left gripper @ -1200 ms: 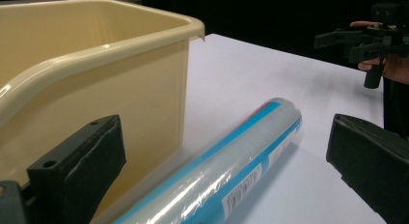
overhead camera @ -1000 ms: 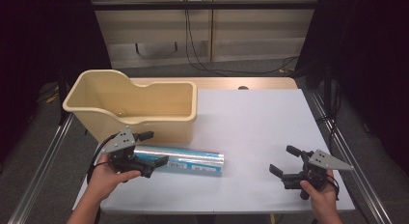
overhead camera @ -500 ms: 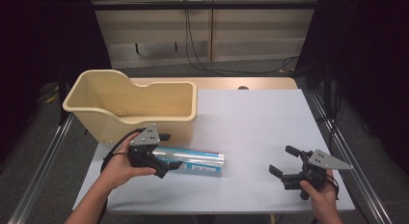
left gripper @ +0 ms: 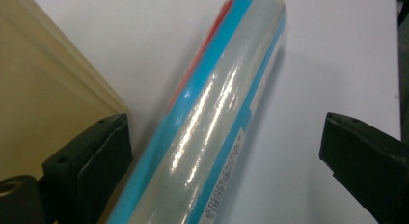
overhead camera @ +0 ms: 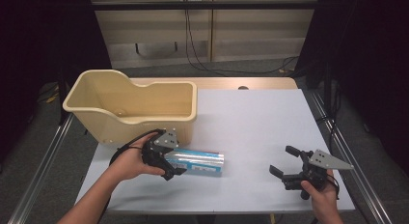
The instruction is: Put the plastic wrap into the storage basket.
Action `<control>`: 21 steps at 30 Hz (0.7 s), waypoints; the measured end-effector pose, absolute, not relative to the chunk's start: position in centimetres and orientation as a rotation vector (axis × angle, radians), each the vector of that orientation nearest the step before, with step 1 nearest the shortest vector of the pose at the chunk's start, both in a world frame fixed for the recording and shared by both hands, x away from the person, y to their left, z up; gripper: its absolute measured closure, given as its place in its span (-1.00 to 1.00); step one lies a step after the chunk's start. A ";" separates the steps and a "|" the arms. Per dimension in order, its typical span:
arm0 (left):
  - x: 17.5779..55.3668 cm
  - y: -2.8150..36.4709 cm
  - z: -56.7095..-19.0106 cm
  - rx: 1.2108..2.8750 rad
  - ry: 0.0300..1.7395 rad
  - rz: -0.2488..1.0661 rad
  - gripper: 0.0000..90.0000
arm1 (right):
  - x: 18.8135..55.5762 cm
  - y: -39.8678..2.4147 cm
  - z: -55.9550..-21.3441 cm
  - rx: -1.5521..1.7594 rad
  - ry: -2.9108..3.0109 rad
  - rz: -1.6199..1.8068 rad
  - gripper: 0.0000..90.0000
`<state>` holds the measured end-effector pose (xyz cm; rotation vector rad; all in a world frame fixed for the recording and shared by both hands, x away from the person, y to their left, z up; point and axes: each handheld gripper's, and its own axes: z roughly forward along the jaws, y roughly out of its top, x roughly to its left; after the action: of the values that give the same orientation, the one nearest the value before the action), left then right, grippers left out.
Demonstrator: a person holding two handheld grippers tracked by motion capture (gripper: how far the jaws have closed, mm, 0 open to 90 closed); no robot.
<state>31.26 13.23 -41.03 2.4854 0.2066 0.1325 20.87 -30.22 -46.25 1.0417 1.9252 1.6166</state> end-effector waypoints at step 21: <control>32.5 10.5 -43.0 2.801 0.004 0.159 -0.88 | 20.9 -30.3 -46.3 1.031 1.935 1.628 -0.97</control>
<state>32.50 10.48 -43.04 2.8006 0.0036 0.1594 20.91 -30.32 -46.27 1.0306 1.9354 1.6281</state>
